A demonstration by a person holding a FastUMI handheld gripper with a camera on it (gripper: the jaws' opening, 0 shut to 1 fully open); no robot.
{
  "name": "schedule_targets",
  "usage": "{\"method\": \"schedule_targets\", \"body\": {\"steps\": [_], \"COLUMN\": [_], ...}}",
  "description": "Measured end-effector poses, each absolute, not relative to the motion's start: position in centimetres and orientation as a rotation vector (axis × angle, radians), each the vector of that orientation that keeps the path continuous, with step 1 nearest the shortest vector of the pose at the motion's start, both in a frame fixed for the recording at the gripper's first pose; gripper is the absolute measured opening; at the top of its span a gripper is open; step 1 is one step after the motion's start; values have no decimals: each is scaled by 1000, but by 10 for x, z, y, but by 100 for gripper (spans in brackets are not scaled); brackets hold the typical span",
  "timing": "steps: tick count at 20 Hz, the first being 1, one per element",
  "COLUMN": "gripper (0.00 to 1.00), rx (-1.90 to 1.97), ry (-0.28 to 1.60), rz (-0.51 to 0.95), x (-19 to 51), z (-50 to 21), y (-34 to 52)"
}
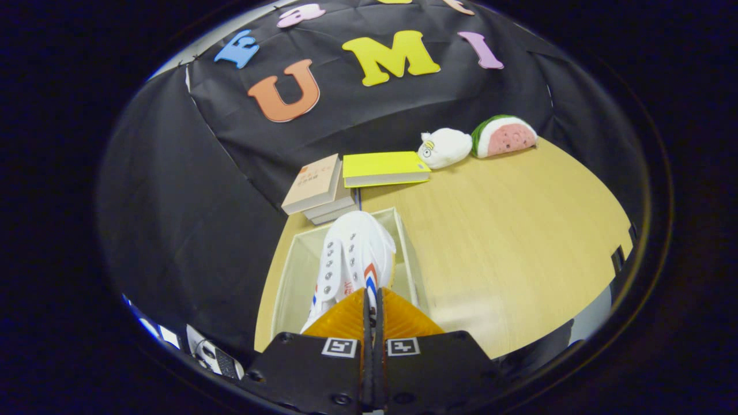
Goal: Open the storage box then place both shoes into the box .Put the left shoe in first, then the right shoe, with the right side of both shoes facing outward in a uniform manner.
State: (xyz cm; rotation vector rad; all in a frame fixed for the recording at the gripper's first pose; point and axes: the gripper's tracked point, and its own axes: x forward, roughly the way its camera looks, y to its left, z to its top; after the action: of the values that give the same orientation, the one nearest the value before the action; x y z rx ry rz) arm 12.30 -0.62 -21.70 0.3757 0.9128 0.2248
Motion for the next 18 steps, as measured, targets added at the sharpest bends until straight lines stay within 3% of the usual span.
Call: {"method": "schedule_targets", "body": {"steps": [6, 8, 9, 11, 15, 18], "gripper": [6, 28, 46, 73, 92, 92], "rx": [421, 415, 403, 388, 328, 268], "ry": [952, 919, 913, 900, 829, 707], "rz": [189, 199, 208, 227, 260, 283], "x": [121, 123, 124, 125, 131, 144], "z": [-227, -224, -224, -223, -218, -206], "y": [-2, -5, -7, -9, -19, -31]}}
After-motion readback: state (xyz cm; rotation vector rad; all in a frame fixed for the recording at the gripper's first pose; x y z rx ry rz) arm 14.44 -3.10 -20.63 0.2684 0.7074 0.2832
